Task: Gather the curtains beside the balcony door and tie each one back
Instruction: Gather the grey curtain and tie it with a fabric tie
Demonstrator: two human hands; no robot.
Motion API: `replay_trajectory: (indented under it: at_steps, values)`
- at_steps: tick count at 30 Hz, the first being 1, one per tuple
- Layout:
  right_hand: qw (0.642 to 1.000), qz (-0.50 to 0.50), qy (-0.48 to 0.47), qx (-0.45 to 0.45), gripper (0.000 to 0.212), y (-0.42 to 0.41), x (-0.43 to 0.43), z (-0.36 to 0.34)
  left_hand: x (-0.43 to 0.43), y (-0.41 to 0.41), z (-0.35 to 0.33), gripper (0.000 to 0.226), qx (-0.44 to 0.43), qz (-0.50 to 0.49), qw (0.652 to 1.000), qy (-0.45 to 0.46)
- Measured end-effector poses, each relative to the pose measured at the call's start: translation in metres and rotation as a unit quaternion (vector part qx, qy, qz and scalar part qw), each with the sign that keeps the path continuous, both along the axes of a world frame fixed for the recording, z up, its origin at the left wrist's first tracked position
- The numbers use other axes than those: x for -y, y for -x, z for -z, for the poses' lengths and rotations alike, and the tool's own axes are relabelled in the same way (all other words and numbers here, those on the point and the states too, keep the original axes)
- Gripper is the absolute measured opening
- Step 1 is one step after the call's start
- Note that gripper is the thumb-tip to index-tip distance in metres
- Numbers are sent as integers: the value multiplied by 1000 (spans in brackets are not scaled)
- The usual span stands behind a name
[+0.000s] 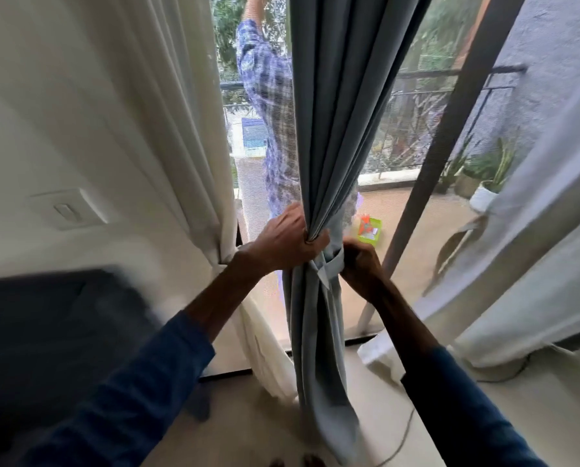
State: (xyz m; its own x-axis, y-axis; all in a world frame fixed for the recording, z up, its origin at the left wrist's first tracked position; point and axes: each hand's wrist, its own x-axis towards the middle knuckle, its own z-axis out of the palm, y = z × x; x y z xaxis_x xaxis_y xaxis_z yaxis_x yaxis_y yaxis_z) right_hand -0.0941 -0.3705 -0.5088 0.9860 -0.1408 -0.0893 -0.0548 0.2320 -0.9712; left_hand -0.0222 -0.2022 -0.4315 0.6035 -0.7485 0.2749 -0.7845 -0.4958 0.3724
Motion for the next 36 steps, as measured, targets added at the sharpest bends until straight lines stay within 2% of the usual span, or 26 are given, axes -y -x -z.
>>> replay_trajectory:
  at_steps: [1,3,4,5,6,8,10,12,14,16,20,21,23,25,32,34,36]
  values:
    - [997,-28,-72,-9,32,1,4,3,0,-3,2,28,25,4,1000,-1]
    - [985,-68,-151,-40,55,5,11,1,3,-6,11,39,-2,19,999,34]
    - [985,-99,-139,-41,55,9,15,1,4,-6,15,45,-54,25,996,61]
    - [986,-115,-115,-34,45,8,18,1,6,-4,17,54,-109,23,992,66]
    - [991,-127,-48,-9,34,10,21,1,10,-6,24,65,-153,18,986,68]
    - [988,-139,59,20,27,17,19,-6,19,-12,34,79,-174,-4,984,42]
    - [987,-127,96,31,33,19,20,-10,25,-12,34,71,-147,-6,989,24]
    - [989,-94,113,32,35,20,19,-12,28,-8,30,62,-140,-2,989,46]
    - [990,-67,120,32,38,20,20,-8,28,-4,29,68,-137,-1,989,55]
    - [991,-37,130,21,44,19,21,-2,23,-1,28,66,-169,17,984,47]
    - [992,16,123,12,49,26,28,1,5,4,26,22,-297,61,953,-16]
    - [992,16,124,11,46,28,30,1,-1,4,27,21,-303,63,950,-34]
    - [992,16,122,7,42,30,34,0,-13,4,31,31,-304,77,948,-46]
    - [992,26,121,1,43,29,37,0,-24,4,36,33,-303,79,950,-17]
    - [991,50,120,5,44,19,29,-1,-43,25,40,15,-205,44,975,69]
    - [991,55,125,6,41,16,26,-1,-40,33,46,29,-158,36,983,86]
    - [989,62,131,3,37,14,24,-1,-37,41,48,33,-126,30,986,110]
